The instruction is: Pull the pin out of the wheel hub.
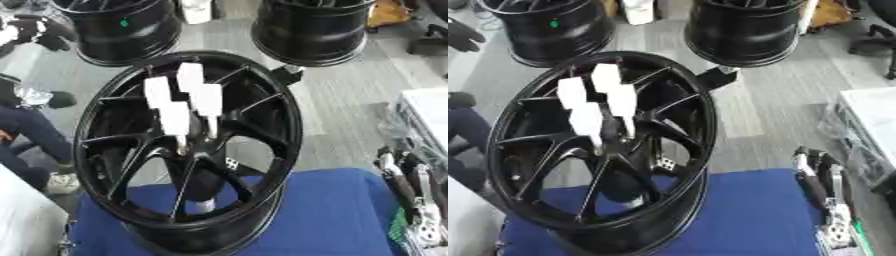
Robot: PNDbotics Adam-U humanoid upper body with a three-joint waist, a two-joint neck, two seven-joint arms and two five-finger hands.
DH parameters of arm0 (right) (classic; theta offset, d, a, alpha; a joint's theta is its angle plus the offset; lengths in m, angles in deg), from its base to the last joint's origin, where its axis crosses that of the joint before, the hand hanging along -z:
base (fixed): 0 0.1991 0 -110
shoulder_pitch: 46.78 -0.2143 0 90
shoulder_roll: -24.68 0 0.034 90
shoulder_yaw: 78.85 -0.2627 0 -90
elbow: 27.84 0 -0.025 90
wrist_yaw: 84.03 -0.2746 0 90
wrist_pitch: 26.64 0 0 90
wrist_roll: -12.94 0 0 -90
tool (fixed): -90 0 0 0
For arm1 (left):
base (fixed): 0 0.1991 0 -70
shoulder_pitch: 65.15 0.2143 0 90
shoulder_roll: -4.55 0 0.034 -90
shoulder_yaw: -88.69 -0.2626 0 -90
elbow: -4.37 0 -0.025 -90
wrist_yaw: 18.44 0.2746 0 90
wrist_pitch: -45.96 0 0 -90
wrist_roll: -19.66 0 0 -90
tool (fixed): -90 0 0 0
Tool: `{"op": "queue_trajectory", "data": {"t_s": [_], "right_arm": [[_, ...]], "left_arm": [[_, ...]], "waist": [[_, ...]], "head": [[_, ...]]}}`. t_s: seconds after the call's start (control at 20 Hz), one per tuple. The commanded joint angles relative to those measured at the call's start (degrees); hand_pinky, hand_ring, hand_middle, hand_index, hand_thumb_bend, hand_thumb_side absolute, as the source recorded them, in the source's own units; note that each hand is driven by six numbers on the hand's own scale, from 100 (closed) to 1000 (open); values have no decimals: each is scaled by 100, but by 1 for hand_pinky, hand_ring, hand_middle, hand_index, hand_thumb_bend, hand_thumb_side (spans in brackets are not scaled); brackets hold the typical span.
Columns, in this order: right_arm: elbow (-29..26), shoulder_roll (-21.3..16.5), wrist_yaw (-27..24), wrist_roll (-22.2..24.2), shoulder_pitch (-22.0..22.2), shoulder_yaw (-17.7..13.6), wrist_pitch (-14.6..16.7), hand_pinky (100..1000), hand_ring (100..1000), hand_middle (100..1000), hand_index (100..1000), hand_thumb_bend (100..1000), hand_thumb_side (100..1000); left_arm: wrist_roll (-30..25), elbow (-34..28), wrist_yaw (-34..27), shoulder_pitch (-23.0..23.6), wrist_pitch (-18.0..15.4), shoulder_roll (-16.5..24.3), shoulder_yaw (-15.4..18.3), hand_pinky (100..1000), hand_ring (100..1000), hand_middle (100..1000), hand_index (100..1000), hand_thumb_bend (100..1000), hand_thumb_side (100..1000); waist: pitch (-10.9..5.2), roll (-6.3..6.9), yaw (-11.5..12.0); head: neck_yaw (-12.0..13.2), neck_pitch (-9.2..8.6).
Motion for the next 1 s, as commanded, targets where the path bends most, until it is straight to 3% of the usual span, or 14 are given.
{"op": "queue_trajectory", "data": {"t_s": [0.05, 0.2, 0.5, 1.0], "right_arm": [[-50, -104, 18, 46, -57, 31, 9, 677, 589, 553, 605, 100, 585], [-51, -103, 15, 69, -73, 47, 11, 677, 589, 553, 604, 100, 581], [-52, -101, 9, 45, -57, 21, 2, 677, 588, 552, 604, 100, 582], [-47, -83, 10, 79, -81, 53, 4, 677, 588, 552, 604, 100, 586]], "left_arm": [[-183, 270, -98, -417, -299, 666, -297, 777, 745, 757, 844, 721, 523], [-396, 653, -211, -863, -574, 674, -547, 777, 748, 760, 844, 720, 512], [-933, 1543, 86, -1653, -999, 139, -809, 770, 743, 757, 839, 724, 499], [-1249, 2582, 618, -2101, -1770, -623, -894, 762, 738, 754, 834, 723, 476]], "waist": [[-74, -22, -33], [-68, -36, -50], [-55, -70, -3], [-53, -77, -54]], "head": [[84, -9], [54, -9], [-58, -9], [-56, -9]]}}
